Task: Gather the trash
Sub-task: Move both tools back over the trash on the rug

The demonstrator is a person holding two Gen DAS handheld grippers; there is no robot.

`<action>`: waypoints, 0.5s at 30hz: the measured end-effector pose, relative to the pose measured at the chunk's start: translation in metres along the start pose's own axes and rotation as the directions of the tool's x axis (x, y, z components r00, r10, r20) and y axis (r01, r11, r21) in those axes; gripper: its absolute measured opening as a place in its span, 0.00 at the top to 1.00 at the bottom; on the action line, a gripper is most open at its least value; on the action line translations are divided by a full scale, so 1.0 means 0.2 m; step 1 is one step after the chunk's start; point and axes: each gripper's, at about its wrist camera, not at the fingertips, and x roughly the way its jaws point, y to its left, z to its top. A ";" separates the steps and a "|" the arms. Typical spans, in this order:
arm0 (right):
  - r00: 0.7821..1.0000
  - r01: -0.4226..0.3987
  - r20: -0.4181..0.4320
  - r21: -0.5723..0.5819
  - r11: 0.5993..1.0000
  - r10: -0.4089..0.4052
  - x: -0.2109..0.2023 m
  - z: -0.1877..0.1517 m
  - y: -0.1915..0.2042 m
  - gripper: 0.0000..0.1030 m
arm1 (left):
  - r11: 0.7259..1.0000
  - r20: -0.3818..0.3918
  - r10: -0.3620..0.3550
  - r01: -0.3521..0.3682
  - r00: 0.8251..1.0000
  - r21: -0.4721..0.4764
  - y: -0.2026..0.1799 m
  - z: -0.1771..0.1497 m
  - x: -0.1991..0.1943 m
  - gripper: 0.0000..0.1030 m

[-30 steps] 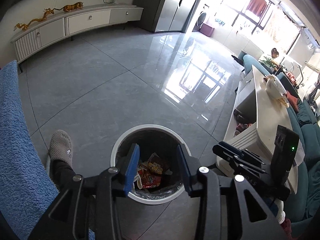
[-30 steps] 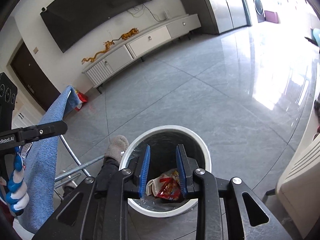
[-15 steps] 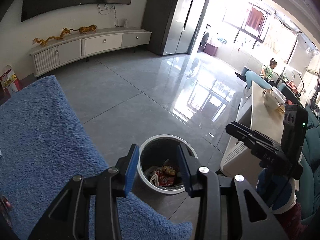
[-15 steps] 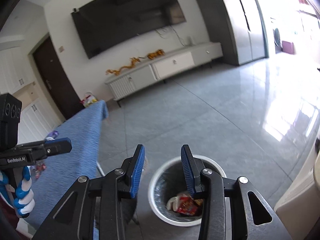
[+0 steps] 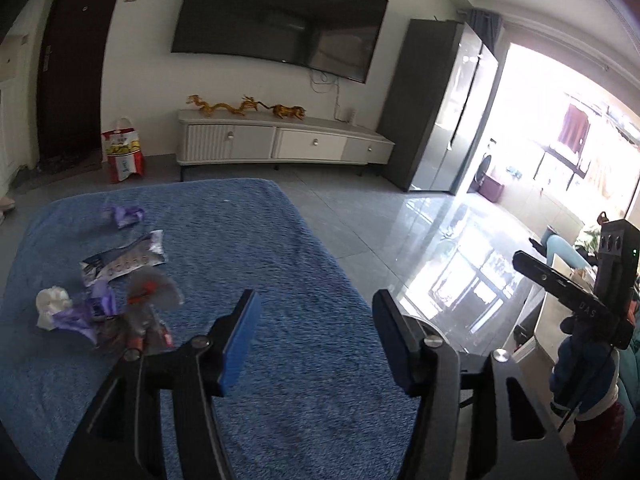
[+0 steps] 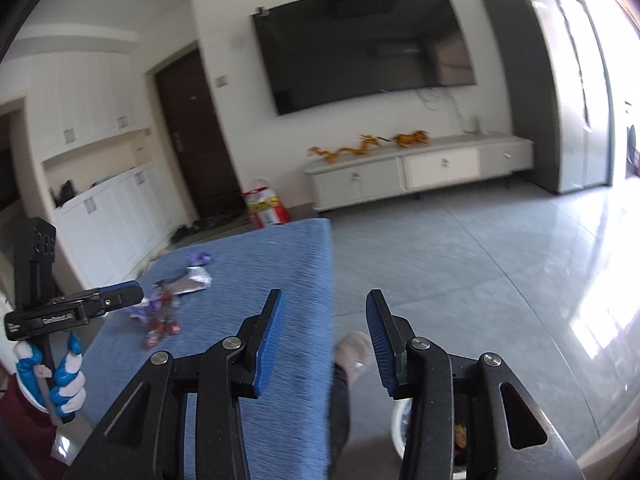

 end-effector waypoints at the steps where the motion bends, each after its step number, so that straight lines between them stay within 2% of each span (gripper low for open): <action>1: 1.000 -0.009 -0.002 -0.017 1.000 0.009 0.00 0.02 0.04 0.57 | 1.000 0.008 0.011 -0.011 1.000 -0.028 0.07 -0.02 -0.04 0.45; 6: 0.999 -0.040 -0.016 -0.074 0.996 0.039 0.02 0.10 0.21 0.55 | 0.981 0.024 0.071 -0.066 0.997 -0.181 0.43 -0.12 -0.17 0.45; 10: 0.998 -0.062 -0.033 -0.111 0.992 0.059 0.08 0.16 0.34 0.53 | 0.951 0.020 0.102 -0.092 0.995 -0.295 0.69 -0.26 -0.25 0.45; 15: 0.992 -0.111 -0.079 -0.153 0.982 0.099 0.23 0.20 0.51 0.51 | 0.921 0.028 0.150 -0.130 0.988 -0.366 0.92 -0.36 -0.33 0.45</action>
